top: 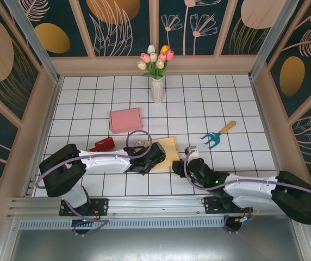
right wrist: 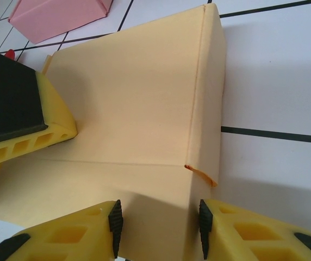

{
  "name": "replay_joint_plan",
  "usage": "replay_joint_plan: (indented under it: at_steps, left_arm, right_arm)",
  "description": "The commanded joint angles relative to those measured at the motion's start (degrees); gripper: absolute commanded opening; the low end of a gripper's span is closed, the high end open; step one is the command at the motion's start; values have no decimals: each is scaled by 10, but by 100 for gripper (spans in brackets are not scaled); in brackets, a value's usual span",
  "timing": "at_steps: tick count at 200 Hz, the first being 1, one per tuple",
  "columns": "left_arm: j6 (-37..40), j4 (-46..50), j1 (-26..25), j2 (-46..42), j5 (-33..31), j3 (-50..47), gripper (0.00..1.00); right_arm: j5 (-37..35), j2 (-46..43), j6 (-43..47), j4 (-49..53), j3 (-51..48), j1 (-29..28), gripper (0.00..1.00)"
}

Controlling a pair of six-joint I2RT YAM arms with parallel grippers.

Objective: Fold the paper box

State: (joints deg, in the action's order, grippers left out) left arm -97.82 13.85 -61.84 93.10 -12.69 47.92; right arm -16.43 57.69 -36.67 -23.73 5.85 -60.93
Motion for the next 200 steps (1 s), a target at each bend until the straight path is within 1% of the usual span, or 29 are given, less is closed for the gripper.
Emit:
replay_joint_plan:
  at_steps: [1,105,123,200]
  left_arm:
    - [-6,80,2,32,-10,-32,83]
    - [-8,88,3,33,-17,-32,83]
    - [-9,88,3,33,-18,-32,83]
    - [-5,86,2,42,-20,-31,83]
  right_arm:
    - [20,-11,-13,-1,-11,-14,43]
    - [-5,-12,-19,-9,-34,-24,41]
    - [-8,-12,-19,-14,-38,-24,37]
    - [-22,-13,-21,-23,-54,-24,35]
